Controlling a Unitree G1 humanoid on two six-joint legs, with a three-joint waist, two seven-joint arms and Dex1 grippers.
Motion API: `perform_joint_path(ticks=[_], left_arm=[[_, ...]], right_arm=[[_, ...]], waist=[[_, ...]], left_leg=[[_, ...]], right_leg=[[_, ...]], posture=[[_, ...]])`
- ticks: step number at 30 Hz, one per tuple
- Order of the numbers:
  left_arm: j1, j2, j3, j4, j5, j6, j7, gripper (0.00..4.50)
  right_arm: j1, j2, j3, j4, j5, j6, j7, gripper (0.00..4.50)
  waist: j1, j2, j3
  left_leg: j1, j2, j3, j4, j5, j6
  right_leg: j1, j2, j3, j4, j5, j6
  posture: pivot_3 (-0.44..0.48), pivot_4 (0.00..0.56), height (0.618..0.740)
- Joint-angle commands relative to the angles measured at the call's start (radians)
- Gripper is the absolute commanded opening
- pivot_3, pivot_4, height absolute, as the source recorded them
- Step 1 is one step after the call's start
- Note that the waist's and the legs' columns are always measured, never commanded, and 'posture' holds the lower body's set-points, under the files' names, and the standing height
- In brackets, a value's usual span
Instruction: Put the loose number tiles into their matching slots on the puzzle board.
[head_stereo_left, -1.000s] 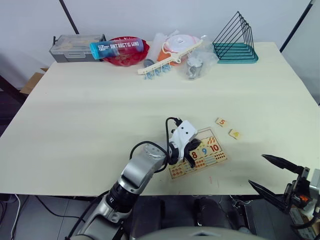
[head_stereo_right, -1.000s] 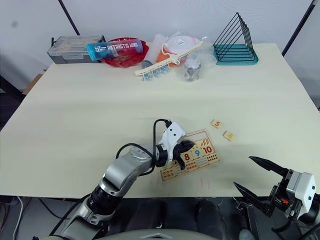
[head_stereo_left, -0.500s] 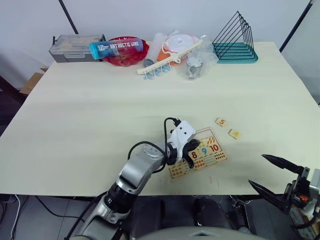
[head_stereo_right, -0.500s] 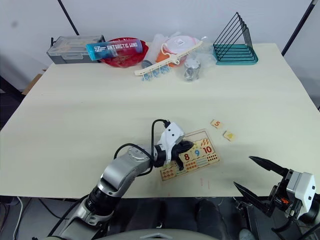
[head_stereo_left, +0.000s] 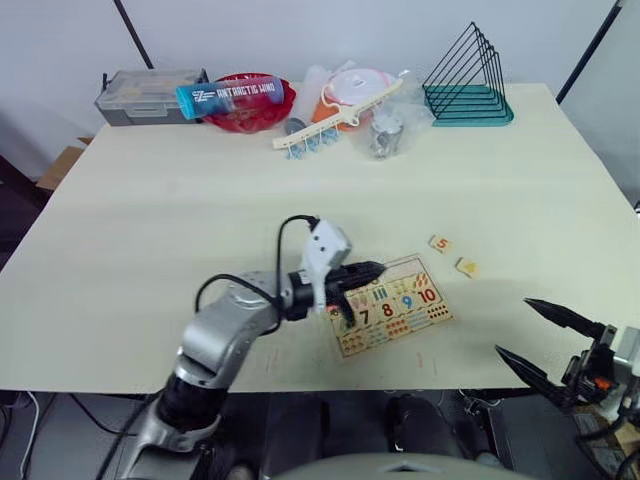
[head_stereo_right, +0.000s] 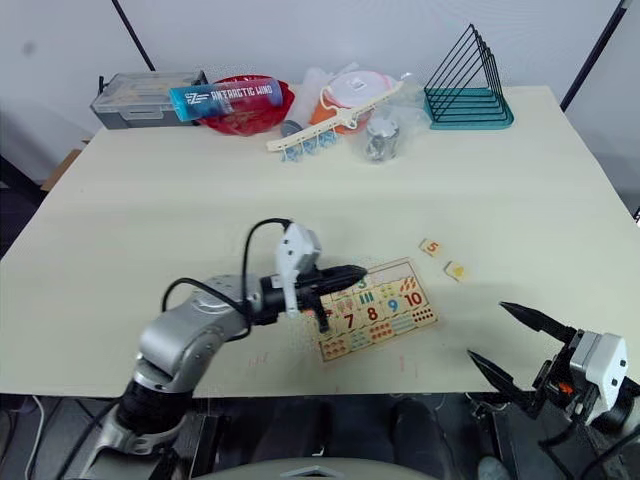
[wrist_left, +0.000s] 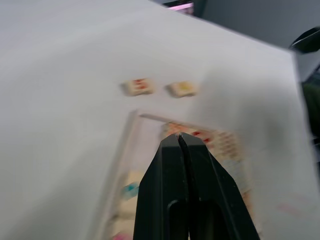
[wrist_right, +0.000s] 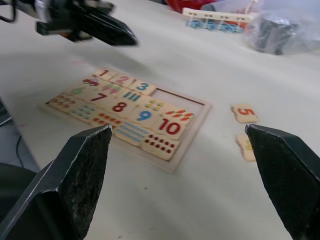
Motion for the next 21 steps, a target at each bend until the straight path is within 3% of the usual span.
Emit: perform_joint_path(ticks=[1, 11, 15, 21], left_arm=[[0.019, 0.062, 0.100, 0.050, -0.025, -0.099, -0.071, 0.05], [0.165, 0.204, 0.259, 0.164, -0.054, -0.273, -0.227, 0.05], [0.259, 0.229, 0.324, 0.180, -0.045, -0.358, -0.258, 1.05], [0.360, 0.238, 0.371, 0.251, -0.019, -0.513, -0.301, 3.85]], right_arm=[[-0.020, -0.014, -0.015, 0.025, 0.000, 0.027, -0.021, 4.50], [-0.086, -0.026, -0.018, 0.151, -0.051, 0.050, -0.053, 4.50], [-0.091, -0.034, -0.038, 0.191, -0.043, 0.048, -0.035, 4.50], [-0.096, -0.049, -0.079, 0.234, -0.012, 0.055, -0.007, 4.50]], waist=[[0.001, 0.000, 0.000], [0.002, 0.000, 0.000], [0.000, 0.000, 0.000], [0.001, 0.000, 0.001]], left_leg=[[0.000, 0.000, 0.000, 0.000, 0.000, 0.000], [0.000, 0.001, 0.001, 0.000, 0.000, 0.000], [0.000, 0.001, 0.001, 0.000, 0.000, 0.000], [0.000, 0.003, 0.003, -0.001, 0.000, 0.000]], right_leg=[[0.000, 0.000, 0.000, 0.000, 0.000, 0.000], [0.000, -0.001, 0.000, 0.000, 0.000, 0.000], [0.000, -0.001, 0.000, 0.000, 0.000, 0.000], [0.000, -0.001, 0.000, -0.001, 0.000, 0.000]], posture=[[0.000, 0.150, 0.740], [0.000, 0.150, 0.740], [0.000, 0.150, 0.740], [0.000, 0.150, 0.740]])
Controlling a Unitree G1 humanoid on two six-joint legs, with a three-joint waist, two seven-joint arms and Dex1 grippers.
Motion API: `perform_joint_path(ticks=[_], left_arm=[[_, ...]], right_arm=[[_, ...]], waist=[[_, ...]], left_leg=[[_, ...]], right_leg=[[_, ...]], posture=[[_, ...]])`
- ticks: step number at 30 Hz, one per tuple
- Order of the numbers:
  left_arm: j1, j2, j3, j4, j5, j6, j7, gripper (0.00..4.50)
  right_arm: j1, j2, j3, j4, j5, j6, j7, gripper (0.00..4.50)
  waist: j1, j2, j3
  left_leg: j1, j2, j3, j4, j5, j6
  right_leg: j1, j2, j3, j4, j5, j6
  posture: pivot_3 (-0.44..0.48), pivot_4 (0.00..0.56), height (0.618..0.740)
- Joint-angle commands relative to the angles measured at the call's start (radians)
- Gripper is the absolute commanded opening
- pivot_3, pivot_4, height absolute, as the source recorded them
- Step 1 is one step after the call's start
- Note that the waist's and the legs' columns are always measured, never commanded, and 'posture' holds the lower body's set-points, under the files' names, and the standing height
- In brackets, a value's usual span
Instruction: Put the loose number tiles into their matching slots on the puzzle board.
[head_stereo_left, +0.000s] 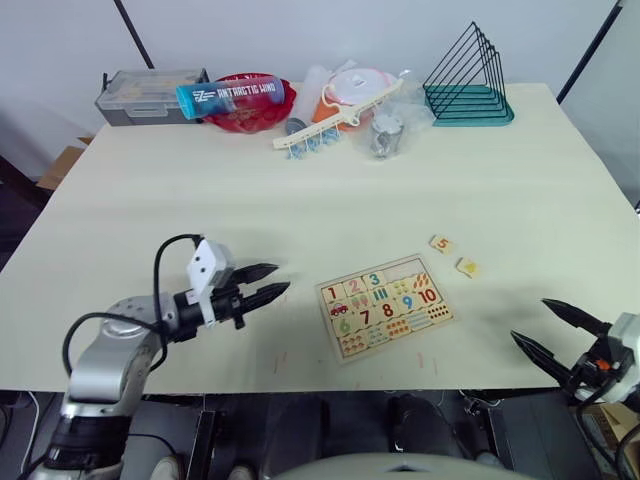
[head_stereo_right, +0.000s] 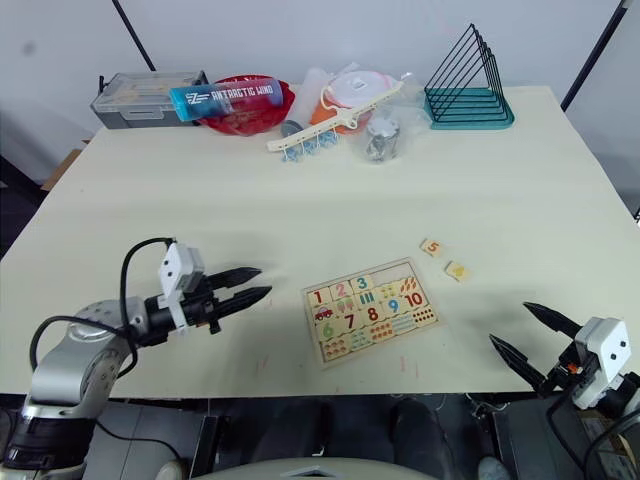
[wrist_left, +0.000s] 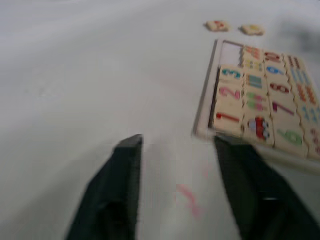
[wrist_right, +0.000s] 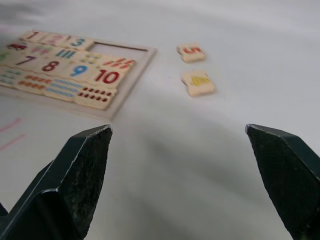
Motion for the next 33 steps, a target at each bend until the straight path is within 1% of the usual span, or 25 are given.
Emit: perform_joint_path(ticks=[1, 2, 8, 11, 21, 33], left_arm=[[0.014, 0.008, 0.050, 0.024, 0.000, -0.087, -0.019, 4.26], [0.020, 0.011, 0.057, 0.038, -0.002, -0.105, -0.029, 4.44], [0.054, 0.020, 0.100, 0.097, -0.032, -0.156, -0.087, 4.44], [0.081, 0.017, 0.112, 0.118, -0.041, -0.181, -0.114, 4.44], [0.094, -0.002, 0.104, 0.145, -0.039, -0.245, -0.130, 4.44], [0.080, -0.012, 0.088, 0.171, -0.022, -0.305, -0.127, 4.44]], right_arm=[[-0.003, -0.024, -0.059, 0.008, 0.034, -0.005, 0.027, 4.50], [-0.004, -0.028, -0.067, 0.019, 0.038, -0.008, 0.037, 4.50], [-0.018, -0.045, -0.106, 0.105, 0.037, -0.044, 0.094, 4.50], [-0.027, -0.045, -0.110, 0.122, 0.028, -0.059, 0.101, 4.50], [-0.006, -0.048, -0.122, 0.085, 0.029, -0.067, 0.105, 4.50], [-0.032, -0.036, -0.112, 0.076, -0.002, -0.085, 0.093, 4.50]], waist=[[0.001, 0.000, 0.000], [0.003, 0.000, 0.000], [0.000, 0.000, 0.000], [-0.001, 0.000, 0.000], [0.000, 0.000, 0.000], [0.001, 0.000, 0.000]], left_leg=[[0.000, 0.000, 0.000, 0.000, 0.000, 0.000], [0.000, 0.000, 0.000, 0.000, 0.000, 0.000], [0.000, 0.000, 0.001, 0.000, 0.000, 0.000], [0.000, 0.001, 0.002, 0.000, 0.000, 0.000], [0.000, 0.001, 0.002, 0.000, 0.000, 0.000], [0.000, 0.001, 0.002, 0.000, 0.000, 0.000]], right_leg=[[0.000, 0.000, 0.000, 0.000, 0.000, 0.000], [0.000, 0.000, 0.000, 0.000, 0.000, 0.000], [0.000, 0.000, 0.000, 0.000, 0.000, 0.000], [0.000, 0.000, 0.000, 0.000, 0.000, 0.000], [0.000, -0.001, 0.000, 0.000, 0.000, 0.000], [0.000, 0.000, 0.000, 0.000, 0.000, 0.000]], posture=[[0.000, 0.150, 0.740], [0.000, 0.150, 0.740], [0.000, 0.150, 0.740], [0.000, 0.150, 0.740], [0.000, 0.150, 0.740], [0.000, 0.150, 0.740]])
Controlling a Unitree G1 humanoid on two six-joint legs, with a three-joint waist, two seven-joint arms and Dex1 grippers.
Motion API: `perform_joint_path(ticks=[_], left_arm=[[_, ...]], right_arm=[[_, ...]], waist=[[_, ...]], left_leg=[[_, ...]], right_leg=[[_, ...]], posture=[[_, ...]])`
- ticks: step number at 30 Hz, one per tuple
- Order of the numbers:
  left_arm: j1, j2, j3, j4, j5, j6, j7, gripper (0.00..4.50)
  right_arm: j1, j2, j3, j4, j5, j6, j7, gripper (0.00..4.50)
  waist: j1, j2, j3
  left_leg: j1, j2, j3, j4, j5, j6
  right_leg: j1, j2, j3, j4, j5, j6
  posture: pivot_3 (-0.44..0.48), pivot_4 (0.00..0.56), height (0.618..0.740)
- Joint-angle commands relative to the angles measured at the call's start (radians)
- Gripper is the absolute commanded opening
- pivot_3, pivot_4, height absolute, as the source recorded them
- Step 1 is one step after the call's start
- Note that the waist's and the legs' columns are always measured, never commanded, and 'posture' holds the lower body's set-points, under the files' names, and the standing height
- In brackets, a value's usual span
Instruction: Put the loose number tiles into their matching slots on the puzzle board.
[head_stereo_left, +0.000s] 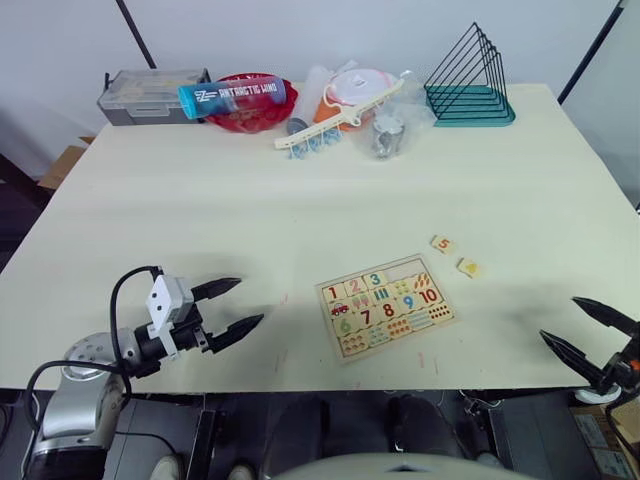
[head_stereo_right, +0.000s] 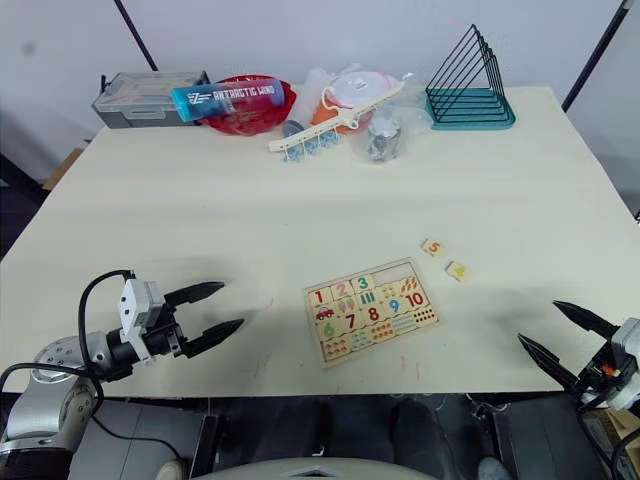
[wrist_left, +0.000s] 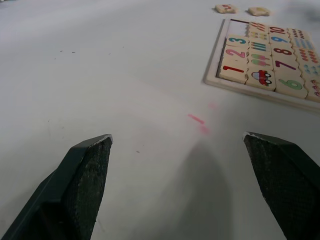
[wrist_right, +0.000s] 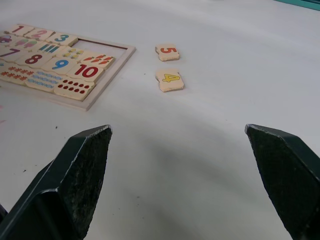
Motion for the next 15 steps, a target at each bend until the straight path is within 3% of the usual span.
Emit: perform_joint_path(ticks=[1, 7, 15], left_arm=[[-0.011, -0.003, 0.003, 0.000, 0.005, -0.048, -0.007, 4.44], [-0.033, 0.002, -0.004, 0.033, -0.001, -0.059, -0.025, 4.44], [-0.122, 0.033, -0.058, 0.066, -0.028, -0.069, -0.185, 4.44]], right_arm=[[-0.009, -0.003, -0.018, -0.019, -0.001, -0.035, -0.005, 4.50], [-0.021, 0.006, -0.014, -0.018, -0.009, -0.057, -0.014, 4.50], [-0.064, -0.032, 0.026, -0.099, 0.010, 0.029, -0.030, 4.50]], waist=[[0.000, 0.000, 0.000], [-0.001, 0.000, 0.000], [-0.001, 0.000, 0.000]], left_leg=[[0.000, 0.000, 0.000, 0.000, 0.000, 0.000], [0.000, 0.000, 0.001, 0.000, 0.000, 0.000], [0.000, 0.000, 0.001, 0.000, 0.000, 0.000]], right_leg=[[0.000, 0.000, 0.000, 0.000, 0.000, 0.000], [0.000, 0.000, 0.000, 0.000, 0.000, 0.000], [0.000, 0.000, 0.000, 0.000, 0.000, 0.000]], posture=[[0.000, 0.150, 0.740], [0.000, 0.150, 0.740], [0.000, 0.150, 0.740]])
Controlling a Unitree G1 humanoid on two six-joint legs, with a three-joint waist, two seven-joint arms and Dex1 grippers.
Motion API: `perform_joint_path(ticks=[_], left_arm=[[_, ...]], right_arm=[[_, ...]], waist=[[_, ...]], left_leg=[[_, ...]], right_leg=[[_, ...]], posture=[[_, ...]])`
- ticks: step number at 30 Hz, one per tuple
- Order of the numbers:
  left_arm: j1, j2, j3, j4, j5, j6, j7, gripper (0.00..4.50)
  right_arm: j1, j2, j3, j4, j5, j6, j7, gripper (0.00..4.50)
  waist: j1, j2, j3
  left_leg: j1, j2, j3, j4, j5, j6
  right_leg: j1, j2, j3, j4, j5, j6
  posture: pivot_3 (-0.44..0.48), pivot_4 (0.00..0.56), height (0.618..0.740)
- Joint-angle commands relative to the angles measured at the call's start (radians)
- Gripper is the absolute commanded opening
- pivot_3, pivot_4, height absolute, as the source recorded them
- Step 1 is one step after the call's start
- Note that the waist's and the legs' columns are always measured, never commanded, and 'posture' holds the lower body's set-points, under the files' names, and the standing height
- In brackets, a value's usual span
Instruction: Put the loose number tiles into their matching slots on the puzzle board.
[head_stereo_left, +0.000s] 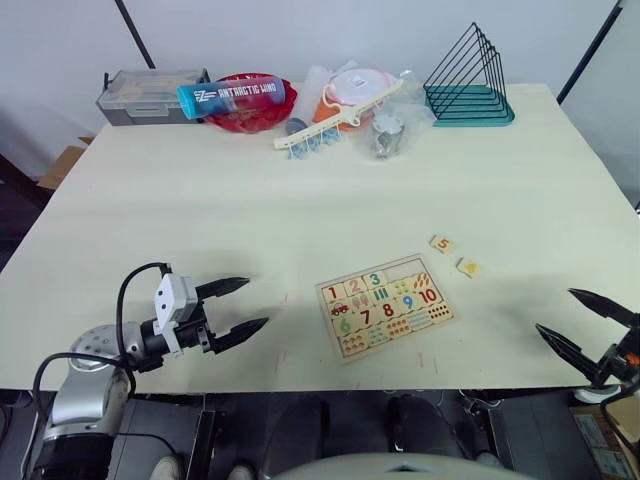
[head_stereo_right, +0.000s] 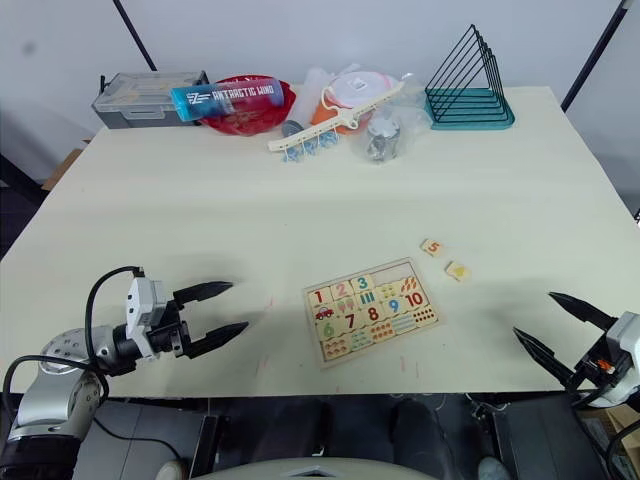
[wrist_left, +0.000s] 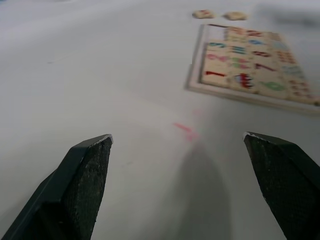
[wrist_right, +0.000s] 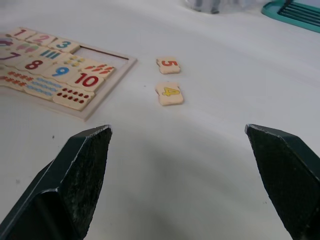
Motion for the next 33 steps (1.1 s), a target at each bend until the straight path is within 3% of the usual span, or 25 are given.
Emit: perform_joint_path(ticks=[1, 10, 21, 33], left_arm=[[-0.063, 0.023, -0.022, -0.003, -0.024, -0.017, -0.070, 4.44], [-0.211, 0.031, -0.104, -0.025, -0.049, 0.012, -0.193, 4.44], [-0.291, 0.023, -0.156, -0.036, -0.070, 0.010, -0.271, 4.44], [-0.299, 0.035, -0.154, -0.066, -0.091, 0.035, -0.284, 4.44]], right_arm=[[-0.049, -0.034, 0.022, -0.063, 0.010, 0.049, -0.033, 4.50], [-0.304, -0.134, 0.236, -0.005, -0.108, 0.245, -0.109, 4.50], [-0.603, -0.174, 0.452, 0.263, -0.258, 0.337, -0.074, 4.50], [-0.675, -0.176, 0.549, 0.250, -0.300, 0.490, -0.072, 4.50]], waist=[[0.000, 0.000, 0.000], [-0.002, 0.000, 0.000], [-0.002, 0.000, 0.001], [-0.005, 0.000, 0.001]], left_leg=[[0.000, 0.000, 0.000, 0.000, 0.000, 0.000], [-0.001, -0.002, 0.000, 0.000, 0.000, 0.000], [-0.001, -0.003, 0.002, 0.000, 0.000, 0.000], [-0.001, -0.003, 0.000, 0.000, 0.000, 0.000]], right_leg=[[0.000, 0.000, 0.000, 0.000, 0.000, 0.000], [0.000, 0.001, 0.000, 0.000, 0.002, 0.003], [0.000, 0.001, -0.001, 0.000, 0.002, 0.004], [0.000, 0.001, -0.001, 0.001, 0.003, 0.004]], posture=[[0.000, 0.150, 0.740], [0.000, 0.150, 0.740], [0.000, 0.150, 0.740], [0.000, 0.150, 0.740]])
